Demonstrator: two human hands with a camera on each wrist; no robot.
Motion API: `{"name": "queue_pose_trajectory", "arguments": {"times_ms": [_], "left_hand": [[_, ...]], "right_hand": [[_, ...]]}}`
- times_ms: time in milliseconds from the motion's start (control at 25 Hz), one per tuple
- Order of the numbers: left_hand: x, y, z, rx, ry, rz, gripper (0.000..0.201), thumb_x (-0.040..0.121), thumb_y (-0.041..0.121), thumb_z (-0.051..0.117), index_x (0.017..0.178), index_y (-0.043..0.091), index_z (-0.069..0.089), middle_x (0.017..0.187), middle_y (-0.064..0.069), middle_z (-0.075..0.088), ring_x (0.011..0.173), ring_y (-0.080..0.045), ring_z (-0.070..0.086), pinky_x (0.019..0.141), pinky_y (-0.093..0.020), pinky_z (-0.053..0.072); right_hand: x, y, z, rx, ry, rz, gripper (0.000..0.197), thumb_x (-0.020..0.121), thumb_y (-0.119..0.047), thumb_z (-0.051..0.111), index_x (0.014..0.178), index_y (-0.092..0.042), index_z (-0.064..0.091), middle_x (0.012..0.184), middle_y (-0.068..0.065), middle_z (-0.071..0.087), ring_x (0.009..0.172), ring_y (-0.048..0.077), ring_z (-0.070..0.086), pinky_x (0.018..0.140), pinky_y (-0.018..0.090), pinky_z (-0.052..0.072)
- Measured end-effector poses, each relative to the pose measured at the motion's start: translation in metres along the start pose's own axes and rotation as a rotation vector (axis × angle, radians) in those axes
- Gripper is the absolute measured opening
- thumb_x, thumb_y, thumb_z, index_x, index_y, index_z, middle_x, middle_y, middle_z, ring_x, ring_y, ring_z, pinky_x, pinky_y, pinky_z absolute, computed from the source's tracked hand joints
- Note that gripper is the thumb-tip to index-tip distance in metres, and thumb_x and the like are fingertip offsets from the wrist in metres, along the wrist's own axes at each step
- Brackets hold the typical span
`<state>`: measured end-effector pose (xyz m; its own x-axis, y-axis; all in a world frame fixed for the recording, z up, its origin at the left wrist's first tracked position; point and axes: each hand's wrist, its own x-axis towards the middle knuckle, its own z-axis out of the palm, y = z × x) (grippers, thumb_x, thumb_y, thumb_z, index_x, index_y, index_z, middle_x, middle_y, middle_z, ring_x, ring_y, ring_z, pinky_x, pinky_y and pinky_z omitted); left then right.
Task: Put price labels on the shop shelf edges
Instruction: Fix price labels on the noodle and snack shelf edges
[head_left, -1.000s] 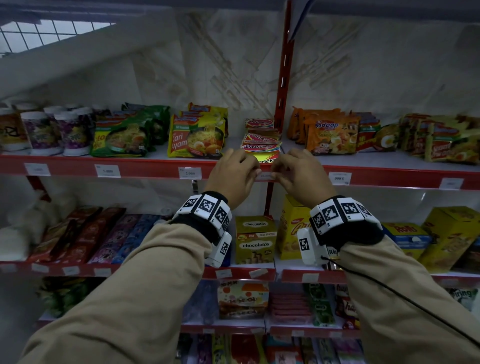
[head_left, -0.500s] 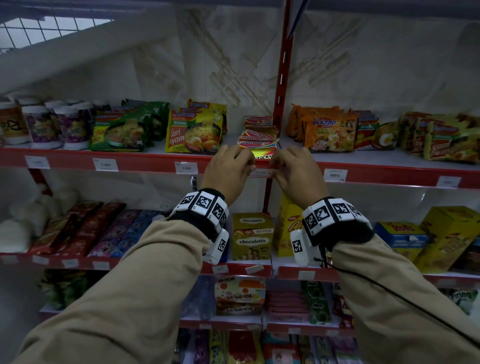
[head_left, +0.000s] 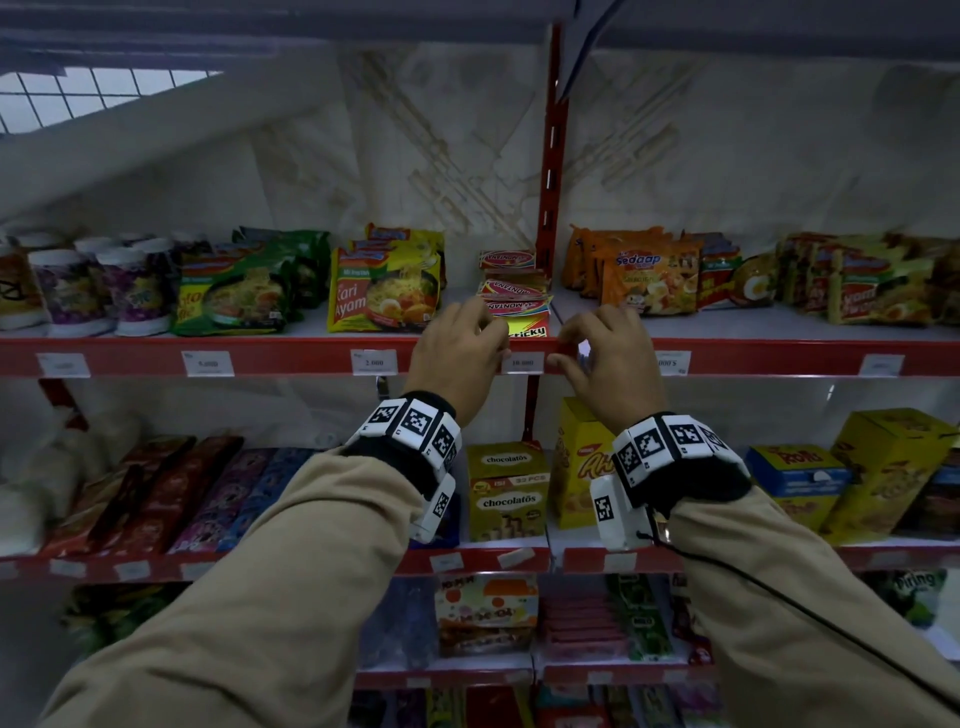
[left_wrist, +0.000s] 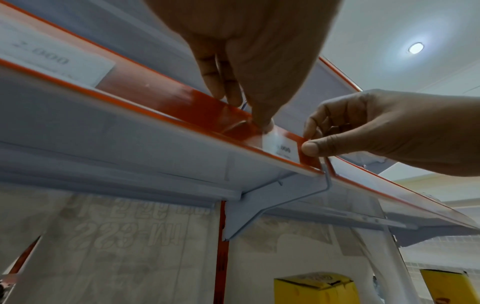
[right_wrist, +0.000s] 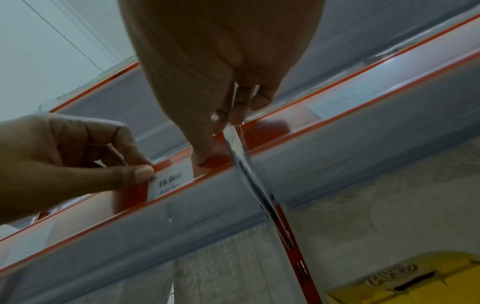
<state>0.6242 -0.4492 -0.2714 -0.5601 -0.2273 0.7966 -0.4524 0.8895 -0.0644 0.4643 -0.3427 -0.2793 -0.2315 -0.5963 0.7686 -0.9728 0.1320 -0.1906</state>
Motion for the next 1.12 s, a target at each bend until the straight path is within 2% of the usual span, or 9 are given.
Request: {"name": "queue_pose_trajectory", "arguments": {"times_ms": [120,280,400,520,680,800,880,1000,1120], "left_hand": [[0.001,0.001,0.000,-0.008,-0.034,-0.028,0.013,0.081,0.014,0.069,0.090,0.006,0.062,0.094,-0.012,0.058,0.082,-0.028,0.053,0.064,-0.037,0.043],[0.001,0.020,0.001,0.039,-0.079,0.011,0.026,0.079,0.005,0.062,0.105,0.010,0.064,0.105,-0.010,0.059,0.095,-0.031,0.053,0.074,-0.038,0.042],[0.007,0.042,0.006,0.019,-0.173,0.034,0.033,0.085,0.018,0.057,0.118,0.016,0.060,0.115,-0.005,0.056,0.106,-0.027,0.048,0.084,-0.036,0.037],[0.018,0.065,0.015,-0.021,-0.197,0.041,0.035,0.090,0.026,0.054,0.125,0.020,0.056,0.120,-0.002,0.054,0.112,-0.024,0.046,0.091,-0.035,0.034],[0.027,0.094,0.030,-0.010,-0.226,0.010,0.038,0.090,0.032,0.056,0.126,0.021,0.054,0.124,0.000,0.052,0.115,-0.023,0.044,0.094,-0.035,0.031],[0.031,0.106,0.036,0.007,-0.216,-0.047,0.040,0.088,0.035,0.058,0.126,0.022,0.054,0.123,0.001,0.052,0.113,-0.023,0.044,0.093,-0.036,0.031],[0.034,0.115,0.037,-0.008,-0.193,-0.051,0.039,0.087,0.030,0.060,0.124,0.019,0.056,0.121,-0.003,0.054,0.112,-0.026,0.045,0.091,-0.037,0.032],[0.034,0.128,0.040,-0.036,-0.143,-0.009,0.031,0.088,0.022,0.060,0.117,0.010,0.063,0.111,-0.009,0.059,0.104,-0.030,0.050,0.085,-0.039,0.037],[0.036,0.135,0.043,-0.069,-0.094,-0.028,0.026,0.086,0.015,0.062,0.109,0.005,0.065,0.103,-0.012,0.060,0.097,-0.031,0.053,0.080,-0.038,0.041]], "right_hand": [[-0.007,0.006,-0.003,-0.017,0.043,0.034,0.023,0.075,-0.026,0.077,0.088,-0.018,0.060,0.095,0.003,0.058,0.094,0.025,0.048,0.080,0.039,0.043],[-0.021,0.026,-0.013,-0.054,0.077,0.113,0.025,0.076,-0.031,0.075,0.092,-0.016,0.064,0.097,0.006,0.059,0.095,0.028,0.050,0.078,0.042,0.045],[-0.031,0.046,-0.023,-0.098,0.110,0.103,0.026,0.078,-0.031,0.074,0.095,-0.014,0.066,0.096,0.007,0.060,0.093,0.028,0.052,0.075,0.041,0.046],[-0.036,0.067,-0.035,-0.199,0.123,0.064,0.024,0.080,-0.031,0.071,0.099,-0.016,0.067,0.097,0.007,0.061,0.089,0.030,0.053,0.070,0.039,0.045],[-0.038,0.082,-0.043,-0.286,0.091,-0.012,0.025,0.082,-0.033,0.068,0.101,-0.016,0.065,0.099,0.008,0.059,0.088,0.031,0.053,0.068,0.037,0.040],[-0.030,0.085,-0.046,-0.260,0.049,-0.013,0.028,0.079,-0.033,0.068,0.100,-0.017,0.062,0.104,0.010,0.054,0.094,0.031,0.050,0.073,0.038,0.038],[-0.024,0.088,-0.049,-0.243,-0.017,0.000,0.029,0.077,-0.036,0.066,0.099,-0.018,0.059,0.109,0.010,0.050,0.101,0.031,0.046,0.078,0.039,0.036],[-0.017,0.091,-0.053,-0.225,-0.103,0.005,0.031,0.076,-0.037,0.065,0.096,-0.018,0.053,0.108,0.007,0.049,0.102,0.030,0.041,0.079,0.040,0.032],[-0.015,0.095,-0.056,-0.156,-0.121,-0.018,0.033,0.075,-0.032,0.070,0.096,-0.016,0.051,0.106,0.007,0.051,0.101,0.029,0.042,0.080,0.039,0.035]]}}
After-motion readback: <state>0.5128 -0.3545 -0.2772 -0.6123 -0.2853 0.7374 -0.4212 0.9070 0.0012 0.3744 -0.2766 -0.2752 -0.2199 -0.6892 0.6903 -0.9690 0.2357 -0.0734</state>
